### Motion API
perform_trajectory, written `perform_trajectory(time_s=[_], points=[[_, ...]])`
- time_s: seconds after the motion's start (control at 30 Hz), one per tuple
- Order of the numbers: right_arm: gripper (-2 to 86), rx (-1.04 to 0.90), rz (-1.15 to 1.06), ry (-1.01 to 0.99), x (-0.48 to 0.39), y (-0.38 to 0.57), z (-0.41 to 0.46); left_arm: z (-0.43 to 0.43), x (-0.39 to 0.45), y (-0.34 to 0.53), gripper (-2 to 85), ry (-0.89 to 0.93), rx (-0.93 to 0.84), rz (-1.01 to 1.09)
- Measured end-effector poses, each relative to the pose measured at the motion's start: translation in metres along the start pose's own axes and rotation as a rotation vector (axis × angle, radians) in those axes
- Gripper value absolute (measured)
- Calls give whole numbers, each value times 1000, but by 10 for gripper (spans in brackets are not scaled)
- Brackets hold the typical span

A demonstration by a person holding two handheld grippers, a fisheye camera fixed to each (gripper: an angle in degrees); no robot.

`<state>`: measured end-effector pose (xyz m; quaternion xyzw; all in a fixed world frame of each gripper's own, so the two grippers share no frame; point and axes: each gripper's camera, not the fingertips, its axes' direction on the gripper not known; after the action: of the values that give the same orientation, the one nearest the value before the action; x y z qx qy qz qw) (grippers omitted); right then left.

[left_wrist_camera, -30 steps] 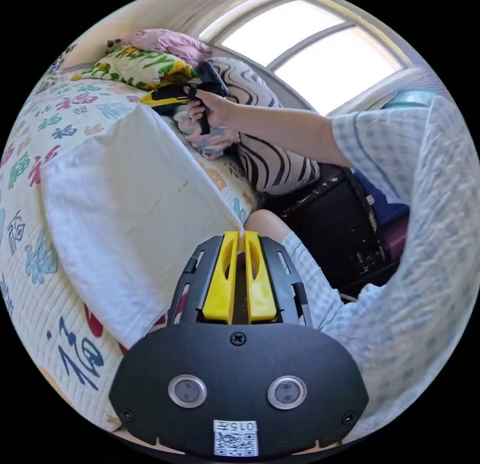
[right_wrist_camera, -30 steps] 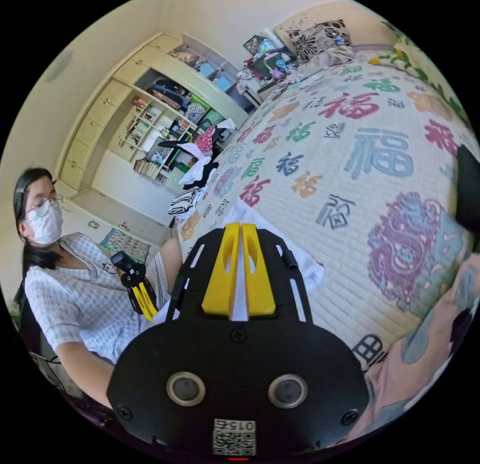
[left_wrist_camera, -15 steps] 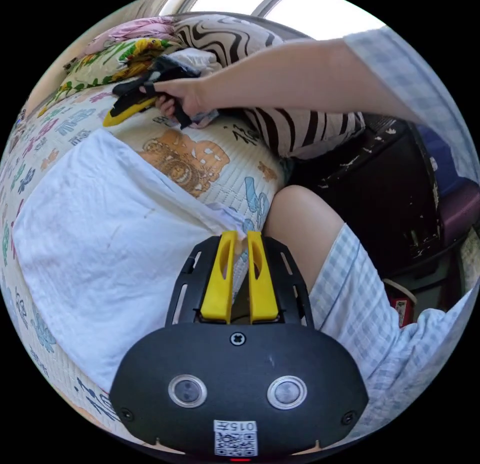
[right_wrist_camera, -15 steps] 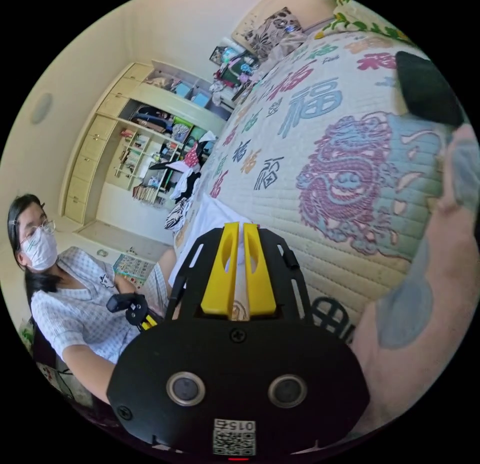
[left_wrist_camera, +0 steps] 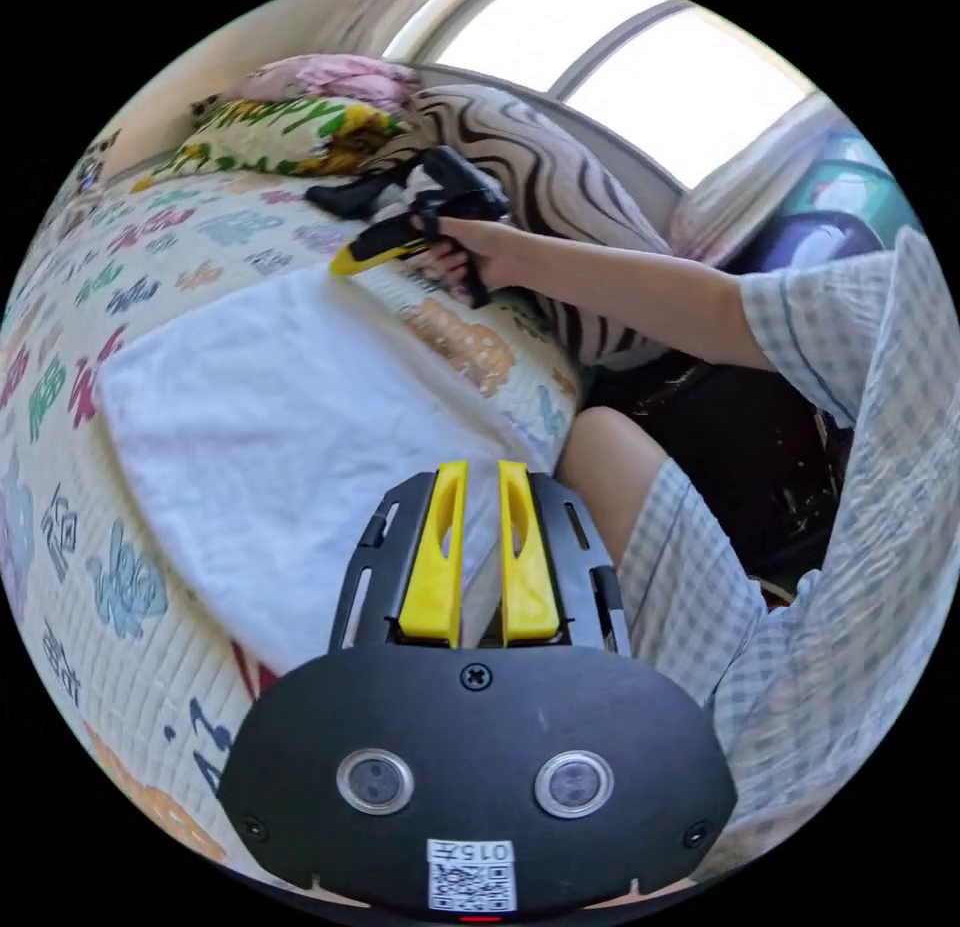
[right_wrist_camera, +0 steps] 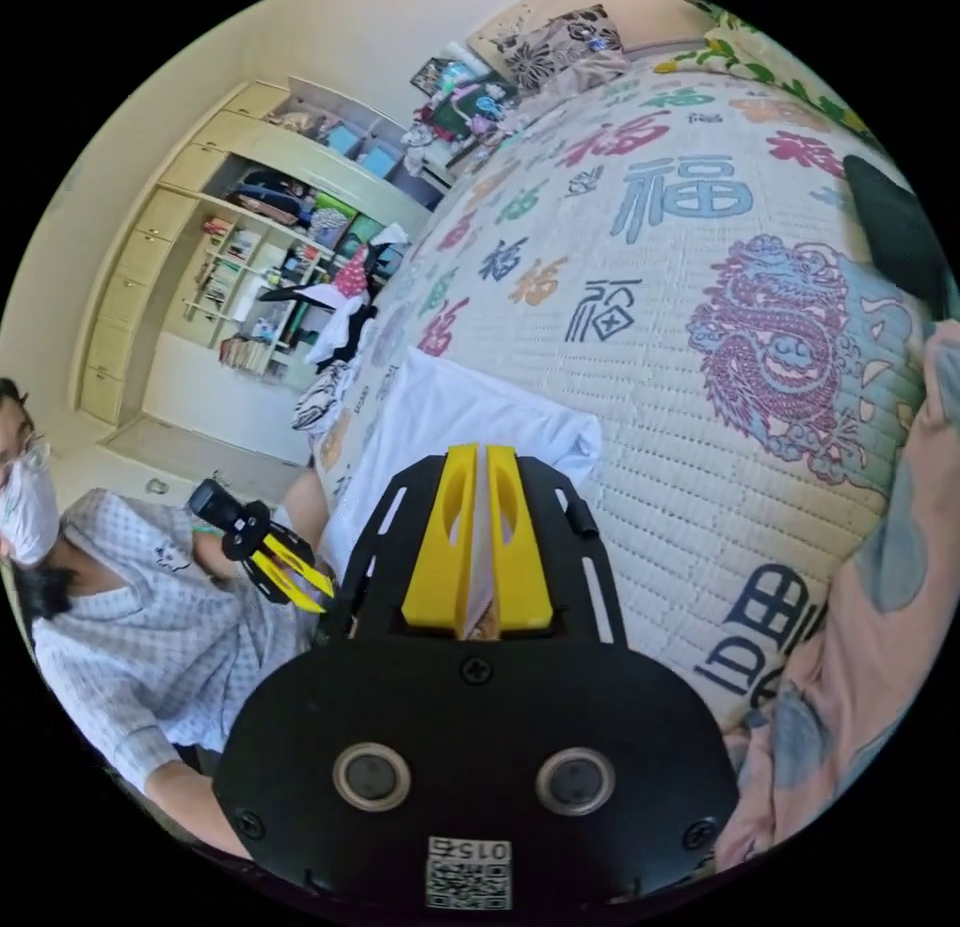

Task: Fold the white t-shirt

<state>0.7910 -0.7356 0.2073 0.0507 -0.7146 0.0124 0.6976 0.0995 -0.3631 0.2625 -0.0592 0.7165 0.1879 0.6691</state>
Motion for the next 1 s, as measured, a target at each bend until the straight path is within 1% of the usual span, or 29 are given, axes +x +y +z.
perform_trajectory(time_s=[0.07, 0.1, 0.17, 0.23, 0.27, 0.3, 0.33, 0.37, 0.43, 0.53, 0.63, 0.7, 0.8, 0.9, 1.0], points=[[-1, -19, 41, 107, 8, 0, 3, 8, -17, 8, 50, -37, -49, -42], [-3, -14, 58, 94, 11, 0, 2, 13, -25, 12, 47, -31, -63, -61], [-3, 52, 119, 20, 20, 9, -10, 9, -35, 14, 42, 7, -17, -74], [1, 118, 118, 27, 17, 20, -24, -3, -50, 5, 39, 114, -40, -83], [5, 142, 104, 12, 14, 27, -34, -10, -55, 3, 40, 144, -20, -81], [10, 147, 93, -3, 12, 30, -38, -29, -66, 1, 49, 176, 54, -88], [19, 144, 77, -30, 10, 37, -44, -49, -83, 0, 57, 170, 130, -117], [55, 137, 84, -27, 9, 44, -49, -59, -93, -1, 62, 159, 162, -139], [89, 148, 103, -19, 12, 56, -53, -94, -138, -6, 84, 92, 252, -227], [110, 202, 137, -45, 25, 72, -57, -120, -194, -16, 104, 25, 308, -310], [120, 242, 151, -64, 33, 78, -57, -121, -241, -32, 120, 65, 303, -363], [124, 237, 148, -56, 36, 77, -55, -115, -260, -44, 129, 94, 296, -373], [124, 216, 125, -97, 39, 73, -48, -100, -284, -61, 130, 153, 281, -378], [110, 172, 96, -121, 39, 68, -39, -92, -299, -70, 104, 244, 313, -374], [60, 100, 62, -154, 34, 67, -27, -88, -309, -76, 61, 317, 289, -371]])
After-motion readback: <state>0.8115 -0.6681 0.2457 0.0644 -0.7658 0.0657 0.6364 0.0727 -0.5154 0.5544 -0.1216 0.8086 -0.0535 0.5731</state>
